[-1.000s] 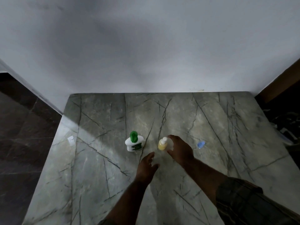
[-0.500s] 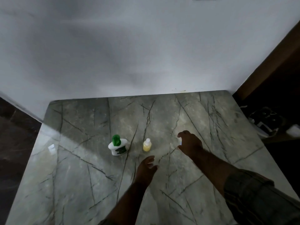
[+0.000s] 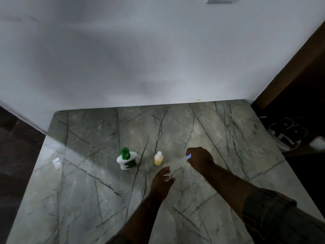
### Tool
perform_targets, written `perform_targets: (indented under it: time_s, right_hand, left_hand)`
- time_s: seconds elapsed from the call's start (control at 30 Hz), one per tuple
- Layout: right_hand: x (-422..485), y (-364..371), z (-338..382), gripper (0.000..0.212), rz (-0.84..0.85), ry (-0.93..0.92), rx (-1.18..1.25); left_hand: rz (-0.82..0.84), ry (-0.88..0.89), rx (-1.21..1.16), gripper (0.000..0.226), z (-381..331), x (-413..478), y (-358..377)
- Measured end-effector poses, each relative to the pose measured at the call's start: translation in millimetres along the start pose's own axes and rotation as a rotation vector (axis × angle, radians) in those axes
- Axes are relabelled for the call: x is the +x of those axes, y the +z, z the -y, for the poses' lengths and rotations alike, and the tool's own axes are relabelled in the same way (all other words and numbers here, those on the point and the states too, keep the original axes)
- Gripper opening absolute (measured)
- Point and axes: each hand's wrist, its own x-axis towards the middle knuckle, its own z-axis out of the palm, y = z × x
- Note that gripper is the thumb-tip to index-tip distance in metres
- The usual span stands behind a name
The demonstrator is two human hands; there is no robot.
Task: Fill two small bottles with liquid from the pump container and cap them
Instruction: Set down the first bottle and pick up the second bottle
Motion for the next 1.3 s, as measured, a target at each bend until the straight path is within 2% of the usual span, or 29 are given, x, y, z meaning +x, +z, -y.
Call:
perform_targets:
  time_s: [0.1, 0.17, 0.3, 0.43, 0.5, 0.7, 0.73, 0.83, 0.9, 0.97, 1.07, 1.2, 1.3]
  right_hand:
    - [-11, 5, 22, 0.018, 0.035, -0.091, 0.03]
    - [-18, 12, 37, 0.019, 0.071, -0.163, 0.039]
    - [-27, 30, 63, 0.023, 0.155, -0.239, 0.106]
    - [-38, 46, 85, 0.047, 0.17, -0.201, -0.011]
    - [-41, 51, 96, 0.05, 0.197, -0.188, -0.029]
    - [-45, 49, 116, 0.007, 0.336, -0.382, 0.077]
    - [-45, 48, 118, 0.006, 0.342, -0.416, 0.086]
    - [-48, 52, 124, 0.03, 0.3, -0.389, 0.084]
    - [-50, 57, 126, 0.037, 0.251, -0.307, 0.088]
    - [-50, 60, 127, 0.031, 0.264, -0.315, 0.085]
    - [-46, 56, 127, 0.014, 0.334, -0.434, 0.093]
    - [-41, 49, 123, 0.015, 0.424, -0.514, 0.121]
    - [-45, 56, 118, 0.045, 0.304, -0.399, 0.099]
  left_hand:
    - [0.017, 0.067, 0.032, 0.074, -2, -4, -3]
    - [0.012, 0.137, 0.081, 0.074, 1, -8, -8]
    - [-0.034, 0.241, 0.099, 0.051, 17, -17, -21]
    - [-0.084, 0.197, 0.039, 0.037, 44, -26, -41]
    - [-0.094, 0.166, 0.012, 0.034, 55, -31, -50]
    - [-0.11, 0.119, 0.075, 0.026, 70, -38, -66]
    - [-0.112, 0.111, 0.087, 0.023, 71, -38, -68]
    - [-0.124, 0.108, 0.123, 0.019, 71, -37, -71]
    - [-0.139, 0.128, 0.095, 0.024, 71, -37, -71]
    - [-0.147, 0.16, 0.118, 0.024, 72, -36, -70]
    - [-0.141, 0.151, 0.139, 0.019, 74, -35, -71]
    - [-0.137, 0.124, 0.13, 0.023, 73, -29, -72]
    - [-0.152, 0.143, 0.101, 0.027, 70, -26, -71]
